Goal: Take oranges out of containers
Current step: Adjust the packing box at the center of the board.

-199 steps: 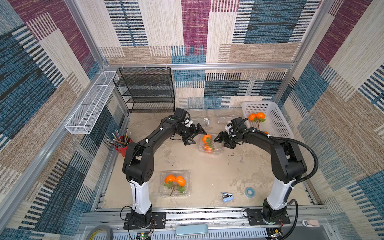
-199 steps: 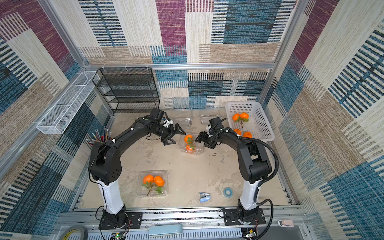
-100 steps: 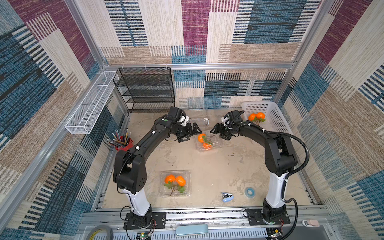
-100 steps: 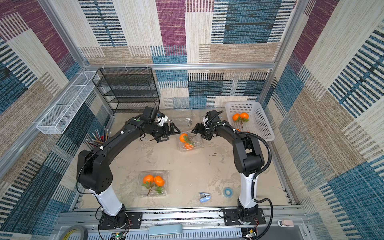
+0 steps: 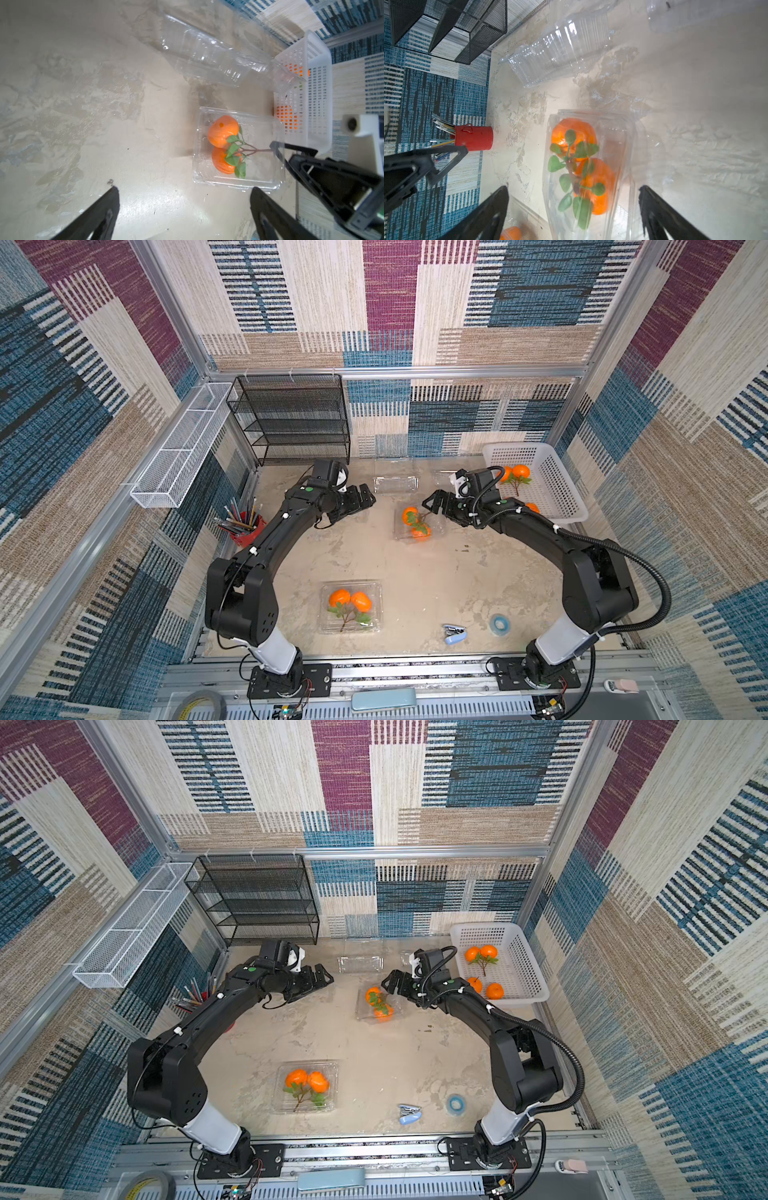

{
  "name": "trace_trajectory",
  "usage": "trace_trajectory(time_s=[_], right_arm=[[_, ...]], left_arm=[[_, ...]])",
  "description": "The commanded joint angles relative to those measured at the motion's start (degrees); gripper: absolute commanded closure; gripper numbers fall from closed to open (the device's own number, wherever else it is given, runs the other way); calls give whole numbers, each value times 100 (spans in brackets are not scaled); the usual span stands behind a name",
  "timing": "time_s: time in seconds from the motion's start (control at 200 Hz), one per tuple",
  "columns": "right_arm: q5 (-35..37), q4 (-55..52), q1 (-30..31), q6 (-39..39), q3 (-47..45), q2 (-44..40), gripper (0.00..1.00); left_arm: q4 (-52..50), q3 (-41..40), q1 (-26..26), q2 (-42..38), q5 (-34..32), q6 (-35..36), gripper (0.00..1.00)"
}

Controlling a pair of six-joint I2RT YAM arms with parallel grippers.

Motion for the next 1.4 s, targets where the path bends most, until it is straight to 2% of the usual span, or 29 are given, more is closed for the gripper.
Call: trace_trajectory(time_s=[0.0,0.235,0.396,0.491,0.551,0.821,0.937,1.112,1.397], right_arm=[[395,396,204,217,-391,-194,2],[898,880,563,751,-1265,-606,2],[1048,502,563,716,-1203,-557,2],[871,482,555,754,-1290,-497,2],[696,565,560,827,-1370,-463,2],[269,941,557,1225,-1615,-293,2],[238,942,555,1227,-1451,-159,5],[162,688,443,1005,-868,360,7],[-97,276,59,609,257,1371,10]], left_arm=[[-45,-40,57,134,682,-168,1],[-50,267,53,757,1013,-59,1],[-50,606,-28,1303,1208,-13,1],[-47,819,-159,1515,1275,118,1],[-11,905,-240,1596,1541,191,1],[125,941,-633,1854,1798,232,1],[284,775,-744,1789,1903,54,1],[1189,117,-786,1410,2303,-657,1],[1459,-320,-982,1058,2347,-938,1]])
